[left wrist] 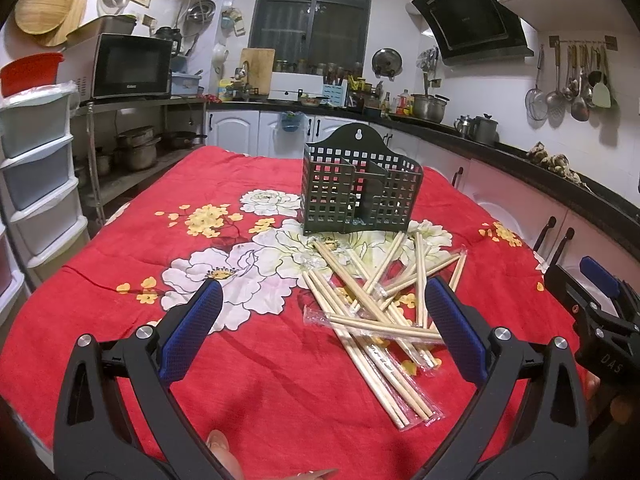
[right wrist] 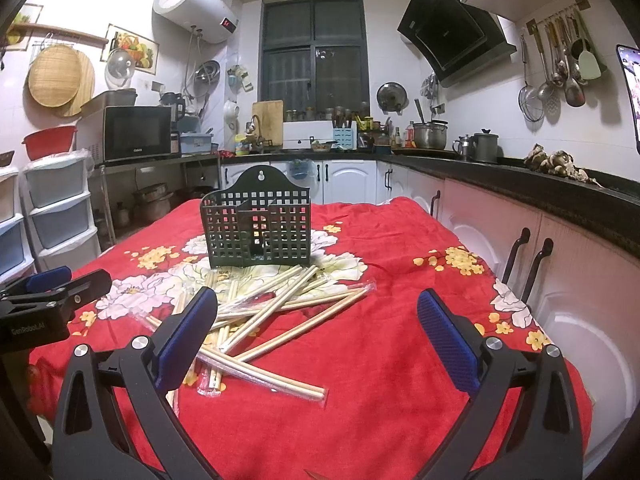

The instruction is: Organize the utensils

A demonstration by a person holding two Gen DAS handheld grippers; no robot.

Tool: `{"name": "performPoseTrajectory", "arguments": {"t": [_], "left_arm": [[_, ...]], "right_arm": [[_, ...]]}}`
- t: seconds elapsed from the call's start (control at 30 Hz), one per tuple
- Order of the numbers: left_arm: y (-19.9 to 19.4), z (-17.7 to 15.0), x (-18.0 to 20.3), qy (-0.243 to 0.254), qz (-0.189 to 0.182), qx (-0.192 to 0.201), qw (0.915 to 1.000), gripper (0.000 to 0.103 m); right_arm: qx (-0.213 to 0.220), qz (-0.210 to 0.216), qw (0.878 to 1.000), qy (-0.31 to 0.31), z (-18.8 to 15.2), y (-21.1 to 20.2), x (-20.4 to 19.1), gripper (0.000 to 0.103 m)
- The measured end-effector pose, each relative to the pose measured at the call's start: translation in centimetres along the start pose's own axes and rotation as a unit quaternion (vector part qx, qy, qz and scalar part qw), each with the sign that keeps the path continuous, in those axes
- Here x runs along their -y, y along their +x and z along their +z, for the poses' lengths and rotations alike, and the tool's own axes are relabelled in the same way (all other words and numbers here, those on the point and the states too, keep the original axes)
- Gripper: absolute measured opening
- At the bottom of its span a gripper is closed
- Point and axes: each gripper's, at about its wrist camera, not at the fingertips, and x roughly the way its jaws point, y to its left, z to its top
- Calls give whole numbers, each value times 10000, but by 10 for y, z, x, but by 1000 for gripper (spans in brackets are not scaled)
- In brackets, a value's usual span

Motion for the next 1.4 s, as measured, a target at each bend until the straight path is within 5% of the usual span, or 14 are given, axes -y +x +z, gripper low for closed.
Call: {"name": "performPoseTrajectory", "arguments": {"t": [0.87,1.4], "left_arm": [[1,-4,6,5,-108,-87,9999,94],[21,-2,-23,-344,51,-566,9978,94]], "right_arm": [[-51,-6,10000,27,-4,3,3,97],[-501,136,9985,-197,3,27,-5,97]]}}
